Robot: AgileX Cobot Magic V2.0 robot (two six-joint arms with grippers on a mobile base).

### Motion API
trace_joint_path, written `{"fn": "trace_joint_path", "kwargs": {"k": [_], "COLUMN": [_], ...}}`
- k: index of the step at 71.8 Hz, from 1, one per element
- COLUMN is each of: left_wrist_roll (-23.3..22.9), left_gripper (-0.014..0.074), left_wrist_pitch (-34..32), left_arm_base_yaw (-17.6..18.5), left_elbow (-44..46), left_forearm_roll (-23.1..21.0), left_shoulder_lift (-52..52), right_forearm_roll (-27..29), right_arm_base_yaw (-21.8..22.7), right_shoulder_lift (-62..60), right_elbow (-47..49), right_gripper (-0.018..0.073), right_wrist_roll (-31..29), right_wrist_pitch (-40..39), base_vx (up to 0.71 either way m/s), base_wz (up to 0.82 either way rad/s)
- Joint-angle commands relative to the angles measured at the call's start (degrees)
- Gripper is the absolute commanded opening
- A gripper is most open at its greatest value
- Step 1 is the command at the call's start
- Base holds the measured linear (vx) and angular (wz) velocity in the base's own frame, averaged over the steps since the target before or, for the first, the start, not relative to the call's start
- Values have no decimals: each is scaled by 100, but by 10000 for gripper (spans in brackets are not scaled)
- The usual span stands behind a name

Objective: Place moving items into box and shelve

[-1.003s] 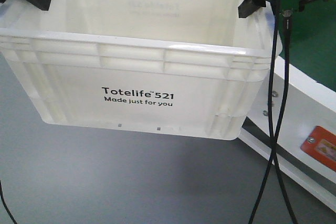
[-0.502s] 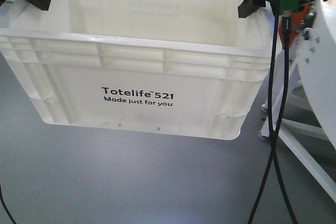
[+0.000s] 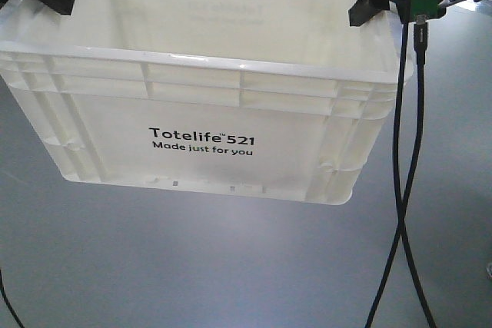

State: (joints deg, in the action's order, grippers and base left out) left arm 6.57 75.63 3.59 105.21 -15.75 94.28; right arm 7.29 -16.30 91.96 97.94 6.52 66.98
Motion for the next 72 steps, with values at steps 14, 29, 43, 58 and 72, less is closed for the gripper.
{"fn": "trace_joint_path", "kwargs": {"k": [14,29,43,58,72], "left_wrist_roll": [73,73,73,73,73], "left_gripper": [-18,-18,-18,-18,-18], "left_wrist_pitch": [-568,-568,-568,-568,-568], "left_arm_base_yaw": [73,73,73,73,73], "left_elbow": [260,260,260,260,260], "left_forearm_roll": [-755,-755,-755,-755,-751], "left_shoulder_lift": [-340,-340,-340,-340,-340], "right_forearm_roll": [609,609,609,609,609], "right_arm_base_yaw": [-55,-55,-55,-55,-55], "right_shoulder_lift": [-329,-329,-329,-329,-329], "right_elbow": [218,218,218,218,218], "right_gripper": [-12,-12,-12,-12,-12], "right_wrist_roll": [-240,-240,-240,-240,-240], "right_wrist_pitch": [-655,-649,-634,-636,-617], "base_vx": [16,18,20,22,24], "base_wz": [60,68,75,80,79]}}
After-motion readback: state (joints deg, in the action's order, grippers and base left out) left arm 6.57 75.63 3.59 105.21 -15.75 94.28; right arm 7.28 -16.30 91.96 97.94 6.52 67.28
